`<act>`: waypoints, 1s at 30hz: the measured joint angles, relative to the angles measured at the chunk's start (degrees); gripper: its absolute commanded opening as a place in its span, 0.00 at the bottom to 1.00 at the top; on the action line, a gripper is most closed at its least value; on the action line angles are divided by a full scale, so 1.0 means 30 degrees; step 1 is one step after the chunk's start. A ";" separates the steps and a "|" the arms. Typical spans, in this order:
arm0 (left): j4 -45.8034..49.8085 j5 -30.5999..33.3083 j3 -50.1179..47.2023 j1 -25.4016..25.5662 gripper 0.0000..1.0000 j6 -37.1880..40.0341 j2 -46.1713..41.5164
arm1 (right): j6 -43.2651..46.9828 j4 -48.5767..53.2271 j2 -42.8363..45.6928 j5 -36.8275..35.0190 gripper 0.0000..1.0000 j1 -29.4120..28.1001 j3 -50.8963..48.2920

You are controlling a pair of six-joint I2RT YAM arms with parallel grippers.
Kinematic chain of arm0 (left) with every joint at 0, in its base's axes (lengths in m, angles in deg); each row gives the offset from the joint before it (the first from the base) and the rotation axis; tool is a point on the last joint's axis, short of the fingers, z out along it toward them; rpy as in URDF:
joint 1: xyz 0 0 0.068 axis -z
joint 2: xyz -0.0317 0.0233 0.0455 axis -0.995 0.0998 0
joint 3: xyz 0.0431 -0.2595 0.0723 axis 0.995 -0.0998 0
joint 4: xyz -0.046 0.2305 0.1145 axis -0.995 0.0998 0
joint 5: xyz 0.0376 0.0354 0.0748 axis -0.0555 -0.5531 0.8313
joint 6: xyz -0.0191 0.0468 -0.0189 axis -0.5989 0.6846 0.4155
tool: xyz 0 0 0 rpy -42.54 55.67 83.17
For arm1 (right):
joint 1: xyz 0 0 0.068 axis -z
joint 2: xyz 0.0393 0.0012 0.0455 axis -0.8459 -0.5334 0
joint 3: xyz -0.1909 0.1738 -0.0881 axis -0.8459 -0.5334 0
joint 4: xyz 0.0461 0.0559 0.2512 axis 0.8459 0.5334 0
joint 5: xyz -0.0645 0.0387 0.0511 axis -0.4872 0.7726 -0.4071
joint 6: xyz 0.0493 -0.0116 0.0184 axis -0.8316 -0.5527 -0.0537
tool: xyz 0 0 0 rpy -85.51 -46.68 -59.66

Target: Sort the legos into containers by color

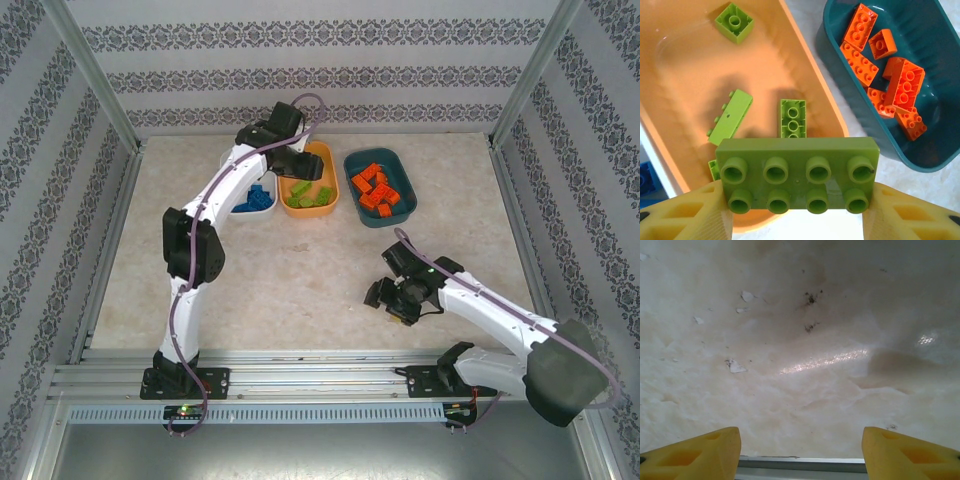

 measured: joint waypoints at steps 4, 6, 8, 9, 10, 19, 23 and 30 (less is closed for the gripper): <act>-0.0109 -0.0051 0.0495 0.0000 0.60 -0.0007 0.0517 | 0.0015 0.0000 -0.0714 0.0066 0.66 -0.0066 0.0007; -0.0117 -0.0051 0.0670 0.0000 0.60 -0.0007 0.0780 | 0.0044 0.0036 -0.0998 0.0073 0.67 -0.0066 0.0022; -0.0117 -0.0051 0.0758 0.0000 0.59 -0.0015 0.1027 | 0.0073 0.0058 -0.1151 0.0073 0.67 -0.0066 0.0029; -0.0117 -0.0051 0.0794 0.0000 0.59 -0.0015 0.1173 | 0.0080 0.0102 -0.1195 0.0073 0.67 -0.0066 0.0066; -0.0117 -0.0051 0.0845 0.0000 0.60 -0.0015 0.1290 | 0.0080 0.0160 -0.1209 0.0066 0.67 -0.0066 0.0138; -0.0175 -0.0146 0.1341 -0.0182 0.60 -0.0204 0.1989 | 0.0226 0.0328 -0.1428 0.0066 0.68 -0.0066 0.0758; -0.0284 -0.0270 0.1545 -0.0379 0.60 -0.0437 0.2397 | 0.0240 0.0408 -0.1727 0.0066 0.68 -0.0066 0.0962; -0.0692 -0.0947 0.2011 -0.0852 0.61 -0.0976 0.3526 | 0.0576 0.0634 -0.2113 0.0058 0.68 -0.0066 0.1443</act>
